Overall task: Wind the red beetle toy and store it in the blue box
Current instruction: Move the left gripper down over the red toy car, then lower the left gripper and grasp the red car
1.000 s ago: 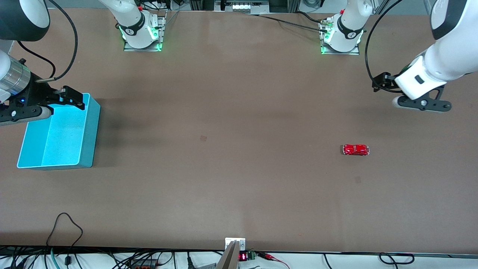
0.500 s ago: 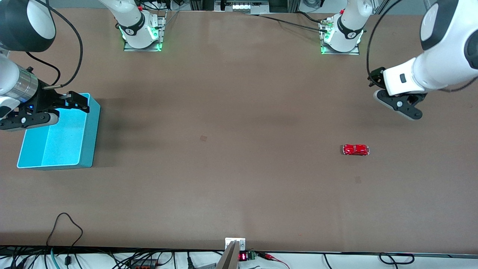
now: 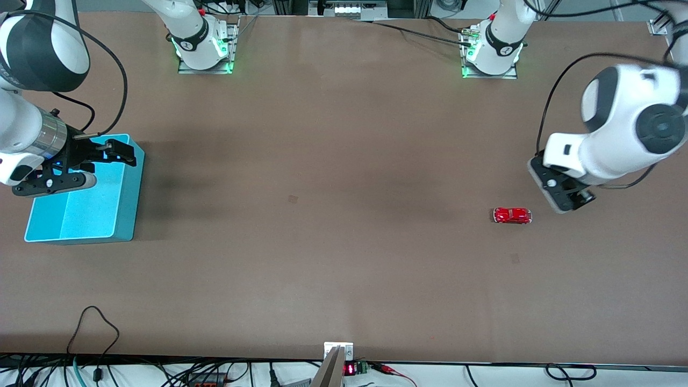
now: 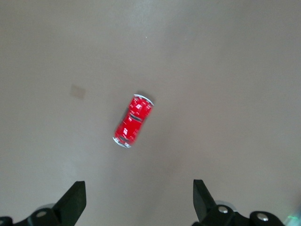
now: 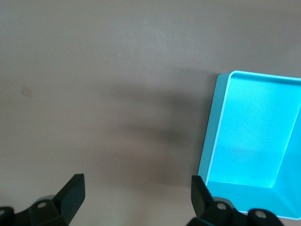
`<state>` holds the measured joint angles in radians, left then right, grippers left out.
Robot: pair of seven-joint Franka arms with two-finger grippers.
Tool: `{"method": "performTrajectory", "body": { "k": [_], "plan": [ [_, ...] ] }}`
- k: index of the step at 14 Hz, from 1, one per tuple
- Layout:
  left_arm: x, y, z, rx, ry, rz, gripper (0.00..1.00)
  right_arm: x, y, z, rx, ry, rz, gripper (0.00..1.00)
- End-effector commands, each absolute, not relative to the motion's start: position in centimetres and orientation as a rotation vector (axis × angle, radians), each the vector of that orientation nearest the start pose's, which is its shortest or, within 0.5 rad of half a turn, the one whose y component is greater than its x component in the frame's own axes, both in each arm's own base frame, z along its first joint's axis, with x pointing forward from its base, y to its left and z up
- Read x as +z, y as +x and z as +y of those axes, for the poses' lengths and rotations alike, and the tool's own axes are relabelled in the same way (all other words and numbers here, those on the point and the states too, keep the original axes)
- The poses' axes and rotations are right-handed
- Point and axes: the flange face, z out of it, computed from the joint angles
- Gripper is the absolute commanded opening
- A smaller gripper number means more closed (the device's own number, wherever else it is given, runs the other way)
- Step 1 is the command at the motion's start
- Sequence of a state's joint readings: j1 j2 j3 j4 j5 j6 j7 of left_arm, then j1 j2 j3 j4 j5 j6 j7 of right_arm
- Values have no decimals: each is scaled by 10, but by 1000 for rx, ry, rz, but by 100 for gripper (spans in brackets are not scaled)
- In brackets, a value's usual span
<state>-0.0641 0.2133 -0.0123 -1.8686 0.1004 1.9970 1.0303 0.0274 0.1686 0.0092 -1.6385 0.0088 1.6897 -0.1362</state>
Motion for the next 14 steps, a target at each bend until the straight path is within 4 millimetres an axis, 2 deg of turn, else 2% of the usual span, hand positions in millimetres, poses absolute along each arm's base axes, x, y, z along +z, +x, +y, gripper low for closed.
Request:
{"method": "performTrajectory", "body": {
  "k": [1, 4, 7, 8, 11, 14],
  "plan": [
    [337, 590, -39, 100, -2433, 1870, 100, 503, 598, 22, 208, -3080, -271, 100],
    [278, 598, -22, 42, -2283, 2038, 100, 501, 599, 21, 217, -3080, -276, 100],
    [241, 596, -5, 5, -2217, 2097, 100, 500, 599, 21, 221, -3071, -332, 100],
    [229, 589, -6, -8, -2205, 2108, 100, 500, 599, 21, 221, -3071, -332, 100],
    [203, 579, -8, -69, -2180, 2105, 100, 498, 599, 17, 230, -3072, -301, 100],
    [198, 579, -8, -74, -2179, 2105, 100, 498, 599, 17, 230, -3074, -292, 100]
  ]
}}
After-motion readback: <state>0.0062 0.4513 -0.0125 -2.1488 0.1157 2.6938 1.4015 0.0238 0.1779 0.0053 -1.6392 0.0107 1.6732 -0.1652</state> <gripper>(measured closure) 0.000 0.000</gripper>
